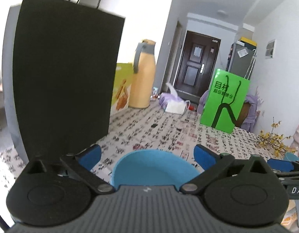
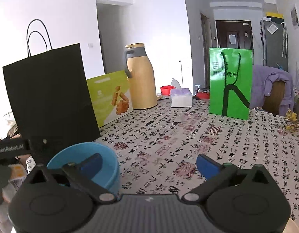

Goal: Organize plates and bowls
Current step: 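Open both grippers to release the blue bowls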

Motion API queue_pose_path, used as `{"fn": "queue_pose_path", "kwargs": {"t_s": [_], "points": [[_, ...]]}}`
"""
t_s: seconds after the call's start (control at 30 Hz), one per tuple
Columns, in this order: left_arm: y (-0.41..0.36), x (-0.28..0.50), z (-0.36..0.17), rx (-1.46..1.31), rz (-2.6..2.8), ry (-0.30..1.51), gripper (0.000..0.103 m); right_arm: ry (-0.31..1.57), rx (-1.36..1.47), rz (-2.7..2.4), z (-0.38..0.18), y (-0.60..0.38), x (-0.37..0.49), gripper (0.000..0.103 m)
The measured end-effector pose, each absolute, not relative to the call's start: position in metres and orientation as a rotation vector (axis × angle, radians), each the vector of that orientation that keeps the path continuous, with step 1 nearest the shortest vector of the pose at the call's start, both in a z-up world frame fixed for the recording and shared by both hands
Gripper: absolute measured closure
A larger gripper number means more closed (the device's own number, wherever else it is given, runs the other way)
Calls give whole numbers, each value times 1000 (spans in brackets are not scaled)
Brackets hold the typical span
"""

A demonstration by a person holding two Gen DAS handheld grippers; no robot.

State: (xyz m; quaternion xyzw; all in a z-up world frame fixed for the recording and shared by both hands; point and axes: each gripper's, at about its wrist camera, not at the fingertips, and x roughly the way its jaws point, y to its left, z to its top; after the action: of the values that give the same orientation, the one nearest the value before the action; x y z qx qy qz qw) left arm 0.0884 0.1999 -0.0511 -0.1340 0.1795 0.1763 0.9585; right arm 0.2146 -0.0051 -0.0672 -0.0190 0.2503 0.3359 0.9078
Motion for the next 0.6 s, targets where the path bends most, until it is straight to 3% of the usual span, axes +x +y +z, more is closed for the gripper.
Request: {"fn": "queue_pose_path", "kwargs": {"t_s": [0.6], "points": [[142,94,-41,-217,314,318,0,466,-10,656,-58,-81,216,0]]}}
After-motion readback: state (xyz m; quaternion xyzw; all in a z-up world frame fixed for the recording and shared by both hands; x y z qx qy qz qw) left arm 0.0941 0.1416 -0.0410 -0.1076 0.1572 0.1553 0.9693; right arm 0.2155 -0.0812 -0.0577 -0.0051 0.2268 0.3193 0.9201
